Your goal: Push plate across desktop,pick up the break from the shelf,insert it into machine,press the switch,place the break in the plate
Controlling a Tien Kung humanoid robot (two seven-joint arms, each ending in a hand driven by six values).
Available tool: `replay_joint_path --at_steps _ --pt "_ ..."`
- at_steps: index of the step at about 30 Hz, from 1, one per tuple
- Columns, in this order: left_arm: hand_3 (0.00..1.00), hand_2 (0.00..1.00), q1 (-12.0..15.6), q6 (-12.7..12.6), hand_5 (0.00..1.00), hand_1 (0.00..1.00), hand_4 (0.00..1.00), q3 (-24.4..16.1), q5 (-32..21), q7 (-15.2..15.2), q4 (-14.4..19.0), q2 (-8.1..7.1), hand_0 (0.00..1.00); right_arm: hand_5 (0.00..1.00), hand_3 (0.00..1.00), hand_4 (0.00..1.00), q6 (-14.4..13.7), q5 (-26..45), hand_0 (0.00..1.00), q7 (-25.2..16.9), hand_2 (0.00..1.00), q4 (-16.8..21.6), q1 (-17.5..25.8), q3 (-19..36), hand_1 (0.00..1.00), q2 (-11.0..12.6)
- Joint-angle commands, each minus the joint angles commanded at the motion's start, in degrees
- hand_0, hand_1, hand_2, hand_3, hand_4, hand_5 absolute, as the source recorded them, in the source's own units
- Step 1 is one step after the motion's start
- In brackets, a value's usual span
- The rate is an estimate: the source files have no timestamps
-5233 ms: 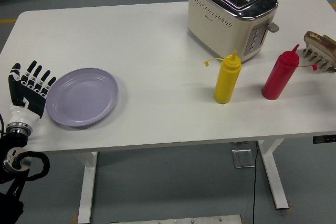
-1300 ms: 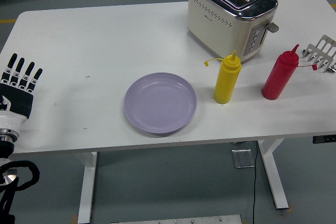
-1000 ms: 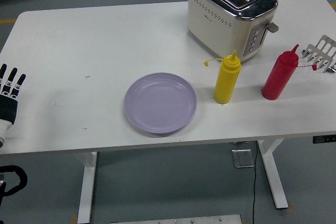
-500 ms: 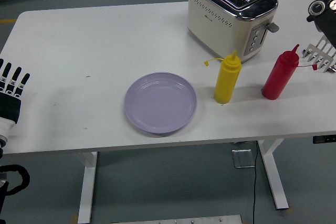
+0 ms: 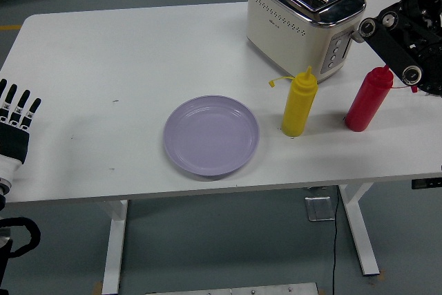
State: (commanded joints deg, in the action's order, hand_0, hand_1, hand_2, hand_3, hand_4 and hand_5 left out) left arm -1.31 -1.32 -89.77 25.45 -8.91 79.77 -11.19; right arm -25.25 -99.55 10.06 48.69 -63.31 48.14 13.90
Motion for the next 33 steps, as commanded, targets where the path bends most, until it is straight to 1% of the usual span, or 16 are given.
replay_joint_path --at_steps 8,16,17,22,23,28,29,33 --pt "0.843 0.946 -0.04 -0.16 0.998 0.874 0.639 0.32 0.0 -0.23 -0.05 0.02 0.826 0.002 0.483 0.328 -0.41 -1.98 0.197 0.62 0.39 -1.78 0.01 -2.0 0.276 -1.35" --pt "0.842 0.947 -0.1 -0.29 0.998 0.874 0.639 0.7 -0.07 -0.45 -0.07 0.04 0.826 0.002 0.483 0.323 -1.22 -4.06 0.197 0.36 0.392 -3.26 0.09 -2.82 0.276 -1.76" --pt "0.843 0.948 -0.12 -0.3 0.998 0.874 0.639 0.73 -0.08 -0.47 -0.07 0.04 0.826 0.002 0.487 0.308 -1.22 -4.36 0.22 0.38 0.407 -3.41 0.12 -2.95 0.284 -1.78" --pt "0.843 0.948 -0.16 -0.38 0.998 0.874 0.639 0.93 -0.12 -0.61 -0.06 0.05 0.826 0.002 0.487 0.308 -0.09 -5.26 0.22 0.88 0.407 -3.87 0.25 -3.45 0.284 -1.8" --pt "0.842 0.948 -0.16 -0.39 0.998 0.875 0.639 0.93 -0.13 -0.63 -0.08 0.06 0.827 0.111 0.527 0.434 0.83 -5.48 0.254 1.18 0.498 -3.88 0.29 -3.54 0.385 -1.77" --pt "0.842 0.948 -0.15 -0.46 0.998 0.875 0.639 1.06 -0.16 -0.77 -0.11 0.05 0.827 0.111 0.527 0.434 5.77 -7.73 0.254 2.6 0.498 -3.69 0.36 -3.68 0.385 -1.64" --pt "0.843 0.948 -0.16 -0.46 0.998 0.875 0.638 1.08 -0.17 -0.8 -0.13 0.06 0.826 0.263 0.766 0.674 6.67 -8.11 0.554 2.58 0.712 -3.67 0.38 -3.65 0.645 -1.63" --pt "0.843 0.948 -0.18 -0.51 0.998 0.875 0.638 1.25 -0.21 -0.95 -0.27 0.1 0.826 0.263 0.766 0.674 9.07 -8.54 0.554 1.5 0.712 -3.54 0.44 -3.41 0.645 -1.54"
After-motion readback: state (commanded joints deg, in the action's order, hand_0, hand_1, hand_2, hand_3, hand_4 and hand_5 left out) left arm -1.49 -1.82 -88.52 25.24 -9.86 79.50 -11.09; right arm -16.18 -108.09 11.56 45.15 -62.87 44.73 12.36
